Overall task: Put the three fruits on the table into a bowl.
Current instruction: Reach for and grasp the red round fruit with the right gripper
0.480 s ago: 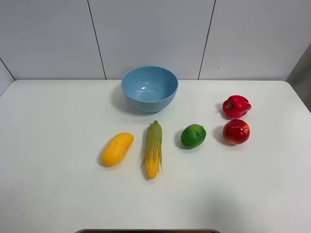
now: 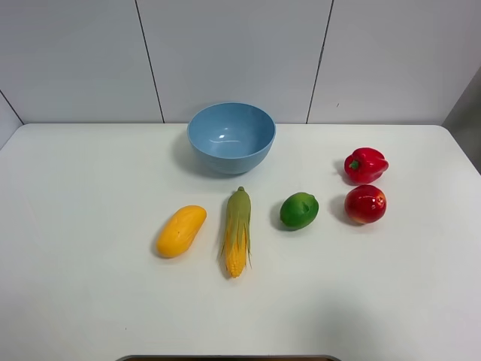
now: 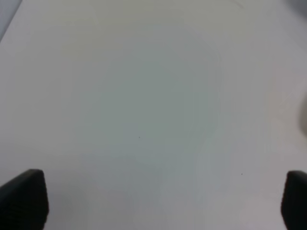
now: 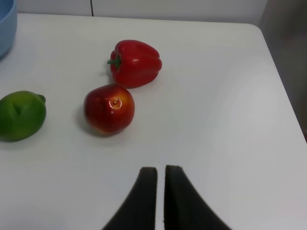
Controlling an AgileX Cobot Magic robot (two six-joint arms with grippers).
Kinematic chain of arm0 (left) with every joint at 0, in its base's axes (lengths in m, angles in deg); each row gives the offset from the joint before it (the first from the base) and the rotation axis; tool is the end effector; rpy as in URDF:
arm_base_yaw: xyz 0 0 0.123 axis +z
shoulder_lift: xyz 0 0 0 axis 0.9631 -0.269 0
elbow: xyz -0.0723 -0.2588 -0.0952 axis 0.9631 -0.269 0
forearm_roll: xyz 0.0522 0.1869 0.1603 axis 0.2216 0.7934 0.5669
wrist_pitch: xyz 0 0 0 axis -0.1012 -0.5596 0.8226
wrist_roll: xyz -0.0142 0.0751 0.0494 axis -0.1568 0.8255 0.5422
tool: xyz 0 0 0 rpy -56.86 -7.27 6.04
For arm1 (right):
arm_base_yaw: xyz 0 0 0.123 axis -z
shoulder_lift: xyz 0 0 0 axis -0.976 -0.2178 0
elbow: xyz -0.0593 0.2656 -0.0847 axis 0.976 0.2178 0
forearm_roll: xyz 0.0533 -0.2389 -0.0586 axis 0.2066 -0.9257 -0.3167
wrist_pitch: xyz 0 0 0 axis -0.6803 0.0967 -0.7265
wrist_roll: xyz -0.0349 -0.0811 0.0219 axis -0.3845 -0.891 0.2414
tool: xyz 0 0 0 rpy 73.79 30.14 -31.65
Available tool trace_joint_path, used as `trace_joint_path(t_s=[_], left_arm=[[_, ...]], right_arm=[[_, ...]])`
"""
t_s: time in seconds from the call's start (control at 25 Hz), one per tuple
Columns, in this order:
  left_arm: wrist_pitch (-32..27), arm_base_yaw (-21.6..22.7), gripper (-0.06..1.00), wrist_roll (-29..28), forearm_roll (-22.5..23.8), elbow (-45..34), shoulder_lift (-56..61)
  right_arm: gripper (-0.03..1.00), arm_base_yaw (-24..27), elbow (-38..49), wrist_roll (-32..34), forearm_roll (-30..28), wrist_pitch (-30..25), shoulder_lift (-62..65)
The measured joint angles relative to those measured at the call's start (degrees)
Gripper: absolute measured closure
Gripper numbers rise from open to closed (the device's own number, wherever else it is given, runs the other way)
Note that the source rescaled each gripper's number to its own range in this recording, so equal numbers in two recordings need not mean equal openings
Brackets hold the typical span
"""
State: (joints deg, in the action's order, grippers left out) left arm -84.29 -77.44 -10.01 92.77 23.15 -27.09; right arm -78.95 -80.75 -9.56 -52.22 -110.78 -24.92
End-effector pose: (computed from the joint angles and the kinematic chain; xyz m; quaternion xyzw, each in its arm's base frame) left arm -0.0004 0.0082 0.2596 -0.0306 0.8719 0.0083 0.4887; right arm -0.0143 -0.0036 0.2914 -0.0036 0.8451 -0.0085 0.5346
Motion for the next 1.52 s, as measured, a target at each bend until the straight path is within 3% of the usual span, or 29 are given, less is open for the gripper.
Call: trace_joint_path(t_s=[1.52], left_arm=[[0.00,0.00,-0.05,0.00,0.00,0.00,0.00]], right_arm=[[0.97,0.00,0.00,0.00,0.00,0.00,0.00]])
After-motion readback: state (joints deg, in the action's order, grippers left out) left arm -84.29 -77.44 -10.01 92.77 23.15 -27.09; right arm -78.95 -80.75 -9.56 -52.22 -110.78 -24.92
